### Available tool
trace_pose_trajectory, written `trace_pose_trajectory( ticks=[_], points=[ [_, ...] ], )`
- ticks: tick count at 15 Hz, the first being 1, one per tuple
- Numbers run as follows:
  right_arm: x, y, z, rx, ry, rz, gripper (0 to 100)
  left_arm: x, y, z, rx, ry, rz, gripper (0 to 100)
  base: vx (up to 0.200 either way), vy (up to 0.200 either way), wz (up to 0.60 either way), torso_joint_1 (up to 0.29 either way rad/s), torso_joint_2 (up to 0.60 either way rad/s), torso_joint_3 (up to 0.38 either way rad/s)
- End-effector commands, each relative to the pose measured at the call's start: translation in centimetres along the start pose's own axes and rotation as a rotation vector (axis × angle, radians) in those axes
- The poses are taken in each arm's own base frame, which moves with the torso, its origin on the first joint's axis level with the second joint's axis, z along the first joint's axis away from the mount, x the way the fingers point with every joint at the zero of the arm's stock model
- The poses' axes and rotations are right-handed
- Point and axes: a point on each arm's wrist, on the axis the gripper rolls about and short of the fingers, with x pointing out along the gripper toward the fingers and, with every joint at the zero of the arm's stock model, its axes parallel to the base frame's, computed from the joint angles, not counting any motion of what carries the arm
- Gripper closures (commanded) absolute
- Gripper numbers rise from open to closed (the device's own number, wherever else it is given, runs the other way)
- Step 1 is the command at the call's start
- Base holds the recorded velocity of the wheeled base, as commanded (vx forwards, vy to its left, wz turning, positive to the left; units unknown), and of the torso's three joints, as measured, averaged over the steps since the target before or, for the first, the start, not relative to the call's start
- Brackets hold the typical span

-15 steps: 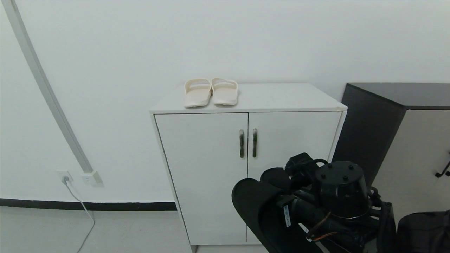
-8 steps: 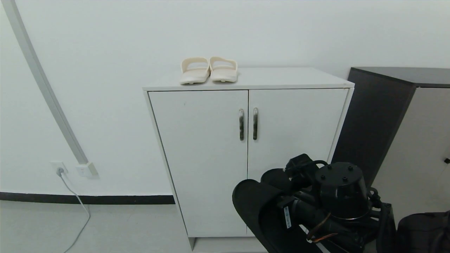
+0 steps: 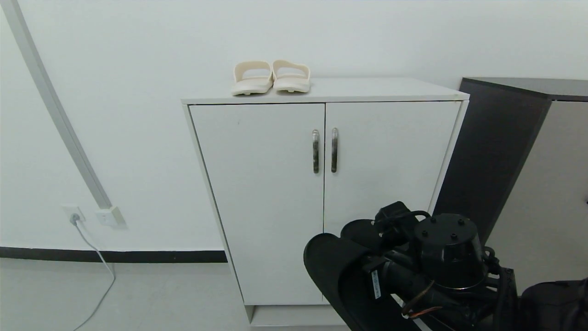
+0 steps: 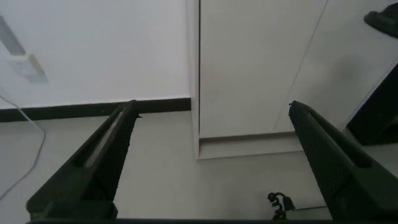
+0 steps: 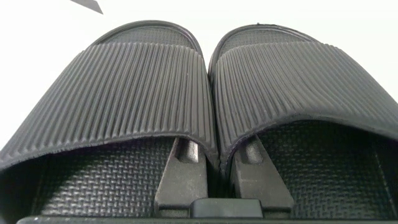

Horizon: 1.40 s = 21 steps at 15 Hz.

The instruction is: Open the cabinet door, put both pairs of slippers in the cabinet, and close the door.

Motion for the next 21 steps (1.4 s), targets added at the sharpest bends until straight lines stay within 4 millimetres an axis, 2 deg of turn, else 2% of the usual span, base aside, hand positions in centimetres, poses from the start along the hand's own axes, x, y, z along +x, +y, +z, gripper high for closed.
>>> trace_pose_trajectory(
  ticks=[1, 2, 3, 4, 6, 9, 12, 14, 18, 21],
  points=[
    [0.0, 0.0, 0.0, -0.001, 0.002, 0.0, 100, 1.5, 0.0, 5.1, -0.006, 0.032, -0.023, 0, 0.0, 0.0, 0.0, 0.0, 0.0, 0.0],
    [0.0, 0.0, 0.0, -0.001, 0.002, 0.001, 100, 3.8, -0.3, 8.1, 0.002, 0.053, -0.092, 0, 0.0, 0.0, 0.0, 0.0, 0.0, 0.0],
    [0.0, 0.0, -0.1, -0.002, 0.003, -0.001, 100, 5.9, -0.7, 9.5, 0.008, 0.052, -0.16, 0, 0.0, 0.0, 0.0, 0.0, 0.0, 0.0],
    [0.0, 0.0, -0.1, -0.002, 0.003, -0.001, 100, 7.3, -1.1, 10.0, 0.013, 0.045, -0.19, 0, 0.0, 0.0, 0.0, 0.0, 0.0, 0.0],
    [-0.1, 0.0, 0.0, 0.001, 0.001, -0.003, 100, 12.8, -3.0, 11.2, 0.029, 0.017, -0.284, 0, 0.0, 0.0, 0.0, 0.0, 0.0, 0.0],
    [0.1, -0.5, 0.2, 0.012, -0.009, -0.011, 100, 18.0, -8.1, 12.9, 0.026, -0.031, -0.454, 0, 0.0, 0.0, 0.0, 0.0, 0.0, 0.0],
    [0.5, -0.7, 0.0, 0.012, 0.003, -0.001, 100, 20.6, -13.4, 15.7, 0.002, -0.101, -0.57, 0, 0.0, 0.0, 0.0, 0.0, 0.0, 0.0],
    [1.4, -1.1, -0.4, 0.02, 0.001, -0.018, 100, 23.2, -16.4, 16.2, 0.009, -0.103, -0.612, 0, 0.0, 0.0, 0.0, 0.0, 0.0, 0.0],
    [2.0, -1.3, -0.7, 0.024, -0.009, 0.009, 100, 27.2, -19.8, 17.8, 0.008, -0.129, -0.688, 0, 0.0, 0.0, 0.0, -0.021, 0.08, 0.085],
    [1.9, -1.3, -0.7, 0.013, -0.005, 0.024, 100, 28.5, -21.0, 20.0, -0.066, -0.068, -0.826, 0, 0.0, 0.0, 0.0, 0.0, 0.0, 0.0]
  ],
)
